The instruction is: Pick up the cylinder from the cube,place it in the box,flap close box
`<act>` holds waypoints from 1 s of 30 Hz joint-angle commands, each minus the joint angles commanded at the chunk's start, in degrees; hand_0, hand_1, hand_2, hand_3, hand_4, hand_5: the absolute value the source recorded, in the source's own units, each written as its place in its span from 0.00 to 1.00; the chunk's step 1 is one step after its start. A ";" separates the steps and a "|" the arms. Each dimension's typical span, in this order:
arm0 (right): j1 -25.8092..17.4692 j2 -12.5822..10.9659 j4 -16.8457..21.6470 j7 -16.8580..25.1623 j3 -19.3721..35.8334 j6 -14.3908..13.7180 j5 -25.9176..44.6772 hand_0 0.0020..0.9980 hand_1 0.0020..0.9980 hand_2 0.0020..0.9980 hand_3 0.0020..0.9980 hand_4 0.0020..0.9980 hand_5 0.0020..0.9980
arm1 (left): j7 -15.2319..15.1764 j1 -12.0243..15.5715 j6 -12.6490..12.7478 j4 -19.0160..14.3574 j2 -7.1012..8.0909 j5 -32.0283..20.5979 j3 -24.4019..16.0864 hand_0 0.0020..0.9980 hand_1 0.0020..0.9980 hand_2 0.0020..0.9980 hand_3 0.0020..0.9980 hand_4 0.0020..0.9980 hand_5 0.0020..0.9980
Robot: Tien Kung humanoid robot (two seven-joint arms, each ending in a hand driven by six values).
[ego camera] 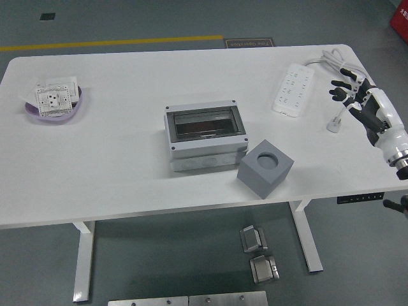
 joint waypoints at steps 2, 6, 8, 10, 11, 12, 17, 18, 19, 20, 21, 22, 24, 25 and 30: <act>-0.06 -0.02 0.10 0.06 0.28 -0.03 0.01 0.81 0.75 0.81 0.89 0.86 0.54 | 0.19 0.04 0.18 0.04 0.01 0.22 -0.30 0.66 0.63 0.52 0.56 0.50 0.19; -0.27 0.11 -0.05 0.26 0.78 -0.14 0.30 0.81 0.75 0.80 0.89 0.86 0.55 | 0.48 -0.08 0.58 0.04 0.12 0.10 -0.21 0.66 0.63 0.52 0.56 0.51 0.19; -0.31 0.19 -0.28 0.39 0.93 -0.26 0.65 0.81 0.75 0.80 0.89 0.86 0.55 | 0.54 -0.20 0.77 0.00 0.26 -0.29 0.13 0.66 0.63 0.52 0.56 0.51 0.19; -0.33 0.27 -0.55 0.60 1.00 -0.47 1.22 0.81 0.75 0.80 0.89 0.86 0.55 | 0.86 -0.28 1.04 0.00 0.49 -0.38 0.08 0.66 0.63 0.52 0.56 0.51 0.19; -0.29 0.29 -0.67 0.68 1.01 -0.56 1.43 0.81 0.75 0.80 0.89 0.86 0.55 | 0.98 -0.25 1.12 0.00 0.60 -0.50 0.09 0.66 0.63 0.52 0.56 0.51 0.19; -0.25 0.32 -0.78 0.75 1.01 -0.64 1.60 0.81 0.75 0.80 0.89 0.86 0.55 | 1.09 -0.22 1.19 0.00 0.70 -0.60 0.11 0.66 0.63 0.52 0.56 0.51 0.19; 0.51 0.41 -1.06 0.90 0.52 -0.99 2.11 0.80 0.75 0.80 0.87 0.86 0.55 | 1.85 0.11 1.45 0.13 0.92 1.20 -1.92 0.66 0.63 0.52 0.56 0.51 0.19; 0.69 0.39 -1.06 0.92 0.39 -1.05 2.19 0.80 0.75 0.80 0.87 0.86 0.55 | 2.06 0.12 1.47 0.15 0.88 2.03 -2.69 0.66 0.63 0.52 0.56 0.51 0.19; 0.87 0.36 -1.06 0.97 0.25 -1.11 2.31 0.80 0.75 0.80 0.87 0.86 0.55 | 2.25 0.10 1.49 0.16 0.82 2.76 -3.37 0.66 0.63 0.52 0.56 0.51 0.19; 1.10 0.31 -1.03 1.10 0.04 -1.21 2.62 0.80 0.75 0.80 0.87 0.86 0.55 | 2.36 0.01 1.48 0.16 0.70 3.45 -3.94 0.66 0.63 0.52 0.56 0.51 0.19; 1.30 0.26 -1.00 1.29 -0.15 -1.32 3.01 0.80 0.75 0.80 0.87 0.86 0.55 | 2.39 -0.12 1.47 0.17 0.57 4.06 -4.40 0.66 0.63 0.52 0.56 0.51 0.19; 1.50 0.21 -0.97 1.54 -0.36 -1.47 3.48 0.80 0.75 0.80 0.87 0.86 0.55 | 2.41 -0.29 1.45 0.17 0.43 4.67 -4.85 0.66 0.63 0.52 0.56 0.51 0.19; 1.82 0.17 -0.96 1.98 -0.77 -1.67 4.24 0.80 0.74 0.79 0.86 0.86 0.55 | 2.41 -0.60 1.42 0.17 0.26 5.60 -5.55 0.66 0.63 0.52 0.57 0.51 0.19; 1.98 0.15 -0.95 2.17 -1.01 -1.75 4.54 0.80 0.74 0.79 0.86 0.86 0.55 | 2.43 -0.74 1.43 0.17 0.18 6.12 -6.02 0.66 0.63 0.52 0.57 0.51 0.19; 2.70 -0.27 -0.78 2.78 -2.14 -2.06 5.52 0.80 0.75 0.80 0.86 0.86 0.55 | 2.62 -1.11 1.43 0.18 -0.14 8.53 -8.42 0.66 0.63 0.52 0.57 0.51 0.19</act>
